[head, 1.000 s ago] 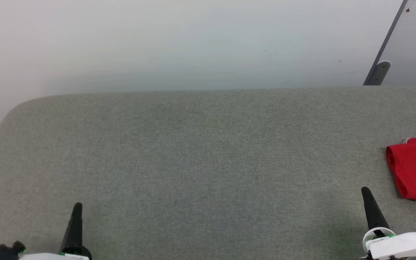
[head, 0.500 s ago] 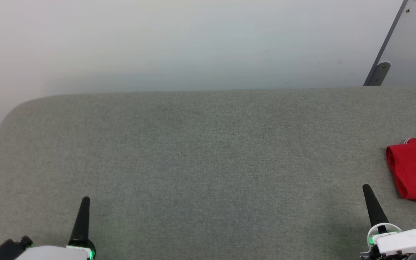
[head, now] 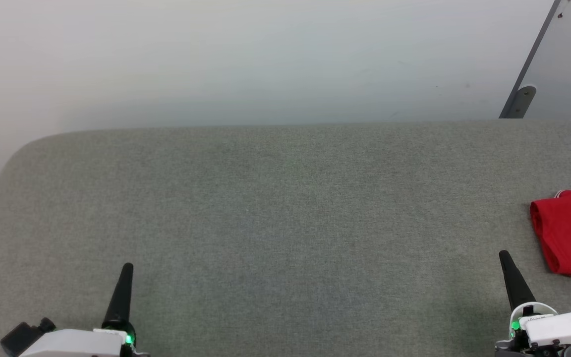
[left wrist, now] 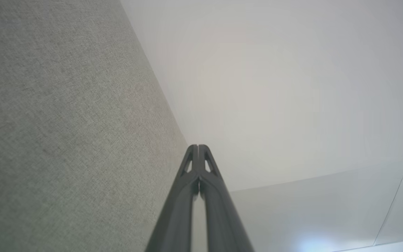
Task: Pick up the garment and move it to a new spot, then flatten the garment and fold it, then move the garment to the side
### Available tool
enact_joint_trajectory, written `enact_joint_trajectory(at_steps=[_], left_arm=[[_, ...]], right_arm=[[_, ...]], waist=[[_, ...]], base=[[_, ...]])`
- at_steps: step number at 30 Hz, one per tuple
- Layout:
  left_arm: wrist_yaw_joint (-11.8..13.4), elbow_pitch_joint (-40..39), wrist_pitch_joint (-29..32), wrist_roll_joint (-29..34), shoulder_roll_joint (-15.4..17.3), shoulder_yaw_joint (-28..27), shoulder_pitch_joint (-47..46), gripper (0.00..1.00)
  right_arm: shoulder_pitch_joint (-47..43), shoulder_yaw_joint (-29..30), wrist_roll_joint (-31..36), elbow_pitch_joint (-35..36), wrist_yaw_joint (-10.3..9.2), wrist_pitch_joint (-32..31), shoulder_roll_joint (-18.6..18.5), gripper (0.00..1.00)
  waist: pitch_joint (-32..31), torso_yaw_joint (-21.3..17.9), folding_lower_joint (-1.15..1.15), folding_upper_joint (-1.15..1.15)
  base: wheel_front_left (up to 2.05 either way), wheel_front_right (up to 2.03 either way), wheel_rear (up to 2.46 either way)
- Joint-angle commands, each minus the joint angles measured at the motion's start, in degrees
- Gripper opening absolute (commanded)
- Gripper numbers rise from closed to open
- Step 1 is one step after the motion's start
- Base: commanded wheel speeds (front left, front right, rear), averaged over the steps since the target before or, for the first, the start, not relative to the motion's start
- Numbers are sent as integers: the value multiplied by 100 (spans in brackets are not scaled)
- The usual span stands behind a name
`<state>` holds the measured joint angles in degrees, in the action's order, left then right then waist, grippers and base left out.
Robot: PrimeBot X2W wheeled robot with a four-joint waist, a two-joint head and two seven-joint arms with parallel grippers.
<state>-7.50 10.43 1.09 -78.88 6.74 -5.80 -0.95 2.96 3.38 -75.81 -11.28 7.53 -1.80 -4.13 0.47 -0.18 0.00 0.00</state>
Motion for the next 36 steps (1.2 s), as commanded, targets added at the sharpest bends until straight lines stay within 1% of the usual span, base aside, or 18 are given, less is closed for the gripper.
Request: enact_joint_trajectory(at_steps=[1,36], left_arm=[[1,0,35,-97,-3,-15,-95,0],[2,326,455,-1249,-317,-26,-505,0]], right_arm=[[136,23,-137,14,-5,-30,-17,0],[322,153,-1587,-240,-7,-321,15,0]], waist=[[-1,1,0,0],[-24,15,0,0]], base=[[0,0,0],[0,0,0]])
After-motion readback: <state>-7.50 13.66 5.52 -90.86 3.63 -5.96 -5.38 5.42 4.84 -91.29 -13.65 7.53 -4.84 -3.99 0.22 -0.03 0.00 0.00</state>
